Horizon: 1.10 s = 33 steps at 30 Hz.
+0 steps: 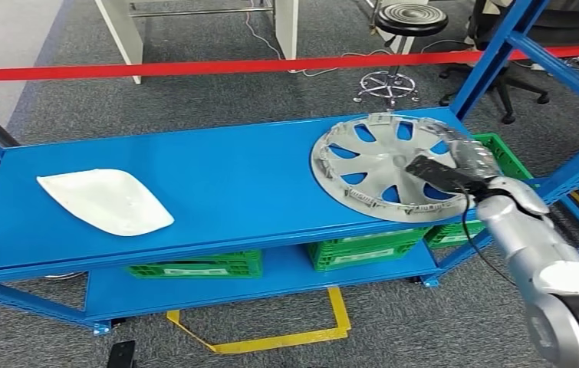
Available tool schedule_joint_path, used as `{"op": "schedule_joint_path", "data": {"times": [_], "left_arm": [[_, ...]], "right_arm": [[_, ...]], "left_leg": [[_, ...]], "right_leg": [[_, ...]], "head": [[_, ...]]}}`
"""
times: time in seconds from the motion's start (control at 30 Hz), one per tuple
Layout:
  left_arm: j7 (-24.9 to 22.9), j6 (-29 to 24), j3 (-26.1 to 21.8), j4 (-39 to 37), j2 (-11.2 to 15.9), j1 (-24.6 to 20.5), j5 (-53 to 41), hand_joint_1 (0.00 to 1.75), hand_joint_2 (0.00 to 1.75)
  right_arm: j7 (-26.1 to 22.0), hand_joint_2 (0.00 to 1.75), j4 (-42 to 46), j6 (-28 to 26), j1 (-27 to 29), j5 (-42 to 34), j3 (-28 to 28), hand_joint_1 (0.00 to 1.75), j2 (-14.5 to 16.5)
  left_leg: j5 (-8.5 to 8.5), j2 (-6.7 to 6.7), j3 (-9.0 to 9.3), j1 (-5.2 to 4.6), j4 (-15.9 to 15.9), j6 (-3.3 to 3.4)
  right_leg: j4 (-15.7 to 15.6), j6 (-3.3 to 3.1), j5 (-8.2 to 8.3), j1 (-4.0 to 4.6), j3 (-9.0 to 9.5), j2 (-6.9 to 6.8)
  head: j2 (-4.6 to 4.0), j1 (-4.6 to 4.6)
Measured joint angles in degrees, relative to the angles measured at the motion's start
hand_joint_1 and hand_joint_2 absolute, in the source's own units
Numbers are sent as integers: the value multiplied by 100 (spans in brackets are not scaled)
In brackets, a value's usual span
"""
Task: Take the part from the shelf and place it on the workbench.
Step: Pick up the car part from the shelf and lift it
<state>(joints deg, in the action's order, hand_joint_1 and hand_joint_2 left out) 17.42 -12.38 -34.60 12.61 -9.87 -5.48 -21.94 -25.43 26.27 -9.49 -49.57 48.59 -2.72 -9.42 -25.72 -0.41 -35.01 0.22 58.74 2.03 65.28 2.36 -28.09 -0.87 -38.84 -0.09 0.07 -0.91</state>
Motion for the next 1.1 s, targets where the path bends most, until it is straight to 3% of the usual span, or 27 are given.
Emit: {"op": "schedule_joint_path", "data": {"times": [0.07,0.2,0.27,0.33,0.4,0.43,0.47,0.53,0.57,0.67,0.73,0.77,0.83,0.9,0.93,0.97,1.03,1.1], "left_arm": [[-16,-2,9,-1,-3,-15,-29,0,0],[-39,-18,8,-4,-8,-13,-69,0,0],[-26,-33,5,-4,-7,-16,-79,0,0],[0,-48,1,-5,-7,-15,-76,0,0],[30,-63,-8,-8,-8,-9,-63,0,0],[43,-70,-15,-9,-10,-6,-51,0,0],[53,-77,-26,-10,-12,-3,-38,0,0],[71,-95,-57,-11,-16,4,-16,0,0],[80,-109,-79,-11,-20,6,-10,0,0],[107,-184,-155,-11,-37,16,17,0,0],[115,-240,-212,-11,-48,28,50,0,0],[117,-258,-245,-11,-52,31,66,0,0],[120,-273,-296,-11,-57,35,87,0,0],[120,-277,-325,-11,-60,46,90,0,0],[120,-279,-340,-11,-61,50,92,0,0],[120,-284,-357,-11,-64,52,97,0,0],[120,-298,-396,-11,-78,51,129,0,0],[121,-306,-440,-11,-92,54,166,0,0]], "right_arm": [[-57,0,37,-105,18,49,-139,0,167],[37,175,250,-381,169,243,-513,0,567],[254,175,402,-592,210,419,-759,0,815],[613,175,555,-871,276,641,-1052,0,1110],[1001,175,705,-1161,401,842,-1383,0,1393],[1168,175,768,-1282,467,908,-1527,0,1516],[1323,175,824,-1392,525,957,-1652,0,1632],[1570,175,906,-1585,618,1018,-1862,0,1853],[1655,175,927,-1651,661,1023,-1961,0,1948],[1816,175,942,-1724,848,961,-2261,0,2142],[1924,175,942,-1781,983,903,-2418,0,2218],[1964,175,940,-1823,1040,873,-2472,0,2245],[2002,175,934,-1888,1163,832,-2551,0,2276],[2015,175,926,-1901,1288,821,-2612,0,2286],[2019,175,924,-1903,1332,819,-2634,0,2289],[2029,175,923,-1912,1358,813,-2647,0,2298],[2088,175,926,-2009,1382,786,-2663,0,2317],[2200,175,929,-2258,1449,766,-2668,0,2332]], "left_leg": [[-17,-2,-12,-14,27,-55],[-55,0,-33,-18,70,-166],[-257,7,-166,-7,395,-240],[-584,12,-495,6,1117,-289],[-694,12,-745,10,1602,-301],[-584,12,-733,10,1537,-293],[-382,13,-620,9,1258,-278],[-11,14,-273,0,470,-240],[68,14,-145,-8,192,-224],[50,3,-49,-19,-7,-174],[67,1,-27,6,-44,-113],[77,3,-16,19,-63,-84],[81,4,-15,20,-65,-50],[76,2,-14,15,-62,-42],[73,0,-12,14,-58,-39],[68,-3,-10,14,-53,-39],[52,-8,-9,4,-37,-57],[44,-13,-16,-7,-24,-105]], "right_leg": [[-560,-28,160,11,292,16],[-642,-130,123,17,374,41],[-657,-200,125,-6,396,45],[-657,-243,112,-4,413,59],[-656,-260,98,4,434,69],[-656,-264,89,8,448,69],[-656,-263,80,11,463,69],[-655,-249,57,26,484,69],[-656,-236,50,36,484,71],[-683,-165,45,52,487,64],[-587,-108,-52,52,429,55],[-391,-85,-172,52,331,52],[331,-53,-507,44,-24,48],[924,-35,-656,41,-344,48],[922,-36,-570,41,-371,47],[688,-47,-390,41,-281,47],[-132,-96,-5,51,101,44],[-641,-145,130,70,373,46]], "head": [[1,2],[2,-3],[2,-11],[1,-20],[0,-19],[1,-19],[1,-16],[1,-17],[1,-18],[1,-10],[1,-1],[1,10],[1,32],[0,34],[0,36],[0,34],[1,33],[2,28]]}}
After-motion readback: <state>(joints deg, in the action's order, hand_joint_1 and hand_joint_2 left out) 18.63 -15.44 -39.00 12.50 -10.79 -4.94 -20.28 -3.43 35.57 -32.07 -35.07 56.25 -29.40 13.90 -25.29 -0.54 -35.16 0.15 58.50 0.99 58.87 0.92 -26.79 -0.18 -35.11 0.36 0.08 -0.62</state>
